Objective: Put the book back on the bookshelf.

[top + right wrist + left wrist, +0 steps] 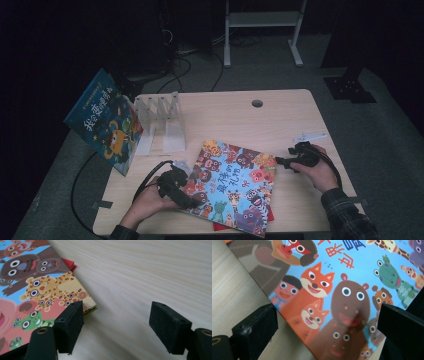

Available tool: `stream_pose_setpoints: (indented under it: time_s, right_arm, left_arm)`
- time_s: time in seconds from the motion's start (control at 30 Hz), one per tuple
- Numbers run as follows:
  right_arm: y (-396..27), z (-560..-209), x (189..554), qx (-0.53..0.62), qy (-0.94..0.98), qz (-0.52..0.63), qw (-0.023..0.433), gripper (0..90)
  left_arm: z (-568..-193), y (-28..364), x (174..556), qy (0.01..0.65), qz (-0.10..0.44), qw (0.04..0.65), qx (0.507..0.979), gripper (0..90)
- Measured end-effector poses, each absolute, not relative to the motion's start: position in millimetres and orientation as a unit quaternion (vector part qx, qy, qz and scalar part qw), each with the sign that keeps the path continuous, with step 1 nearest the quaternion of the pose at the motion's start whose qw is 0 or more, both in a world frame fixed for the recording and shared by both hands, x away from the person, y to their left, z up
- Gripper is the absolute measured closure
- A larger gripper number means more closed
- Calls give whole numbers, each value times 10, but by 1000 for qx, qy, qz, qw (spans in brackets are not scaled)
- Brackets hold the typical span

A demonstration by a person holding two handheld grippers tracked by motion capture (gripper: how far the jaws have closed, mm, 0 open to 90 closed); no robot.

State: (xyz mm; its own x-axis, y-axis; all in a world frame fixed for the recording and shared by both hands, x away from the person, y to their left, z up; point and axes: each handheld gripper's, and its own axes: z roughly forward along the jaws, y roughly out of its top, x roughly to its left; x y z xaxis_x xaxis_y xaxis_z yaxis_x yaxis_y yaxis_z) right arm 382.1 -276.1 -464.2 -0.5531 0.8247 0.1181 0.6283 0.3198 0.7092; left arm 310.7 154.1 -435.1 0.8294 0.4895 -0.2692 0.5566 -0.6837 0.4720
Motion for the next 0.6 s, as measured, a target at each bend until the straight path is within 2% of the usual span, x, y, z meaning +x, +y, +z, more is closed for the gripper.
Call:
stream_pose_setpoints:
  time_s: [0.33,0.6]
  right_arm:
    - [-2639,-4675,4092,456,796,371,145,288]
    - [-2625,-4645,4032,445,805,362,148,291]
  left_arm:
    - [-4357,1515,3096,280,-75,284,914,24]
    - [-4370,1557,3140,296,-75,292,906,39]
